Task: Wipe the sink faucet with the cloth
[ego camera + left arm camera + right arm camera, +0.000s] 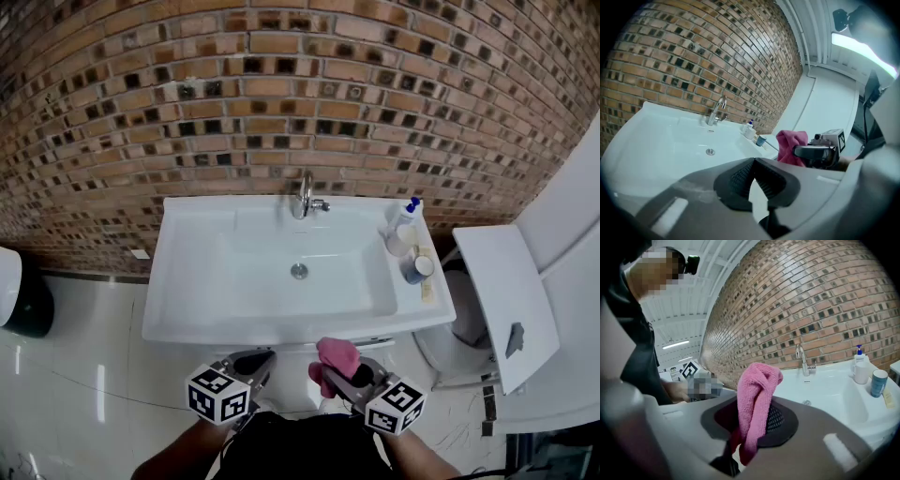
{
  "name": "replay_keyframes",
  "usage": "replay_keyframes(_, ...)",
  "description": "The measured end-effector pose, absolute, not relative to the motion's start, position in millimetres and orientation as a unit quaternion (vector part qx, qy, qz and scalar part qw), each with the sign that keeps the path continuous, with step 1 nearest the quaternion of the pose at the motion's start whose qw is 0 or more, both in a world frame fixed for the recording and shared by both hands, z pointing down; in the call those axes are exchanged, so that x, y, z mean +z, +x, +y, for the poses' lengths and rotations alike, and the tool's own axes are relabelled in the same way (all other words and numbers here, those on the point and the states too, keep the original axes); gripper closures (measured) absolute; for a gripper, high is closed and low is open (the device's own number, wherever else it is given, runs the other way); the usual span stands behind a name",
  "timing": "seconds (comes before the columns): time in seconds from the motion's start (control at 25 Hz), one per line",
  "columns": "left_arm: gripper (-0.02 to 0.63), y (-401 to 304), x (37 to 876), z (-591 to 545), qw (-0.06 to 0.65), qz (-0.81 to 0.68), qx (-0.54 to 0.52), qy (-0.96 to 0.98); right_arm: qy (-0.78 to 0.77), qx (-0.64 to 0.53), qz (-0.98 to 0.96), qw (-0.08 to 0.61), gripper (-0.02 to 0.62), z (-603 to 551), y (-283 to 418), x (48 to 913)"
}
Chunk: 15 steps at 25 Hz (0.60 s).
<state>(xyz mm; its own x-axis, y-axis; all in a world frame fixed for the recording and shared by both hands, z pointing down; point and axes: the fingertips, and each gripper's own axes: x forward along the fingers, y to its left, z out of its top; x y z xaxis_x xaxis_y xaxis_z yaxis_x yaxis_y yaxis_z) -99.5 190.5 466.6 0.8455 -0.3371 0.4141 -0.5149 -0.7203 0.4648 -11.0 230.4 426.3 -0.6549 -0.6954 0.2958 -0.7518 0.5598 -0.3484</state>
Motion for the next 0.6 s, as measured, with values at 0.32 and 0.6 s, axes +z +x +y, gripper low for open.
replay_keyframes(0.32, 0.601, -123, 476, 175, 0.303, -0.226, 0.153, 0.913, 0.428, 0.234, -0.871, 0.065, 0.505, 225, -26, 432)
replay_keyframes(0.6, 0.601, -121, 477, 152, 0.304, -0.238, 0.139, 0.912, 0.434, 0.230, -0.869, 0.058, 0.505, 185, -14, 430)
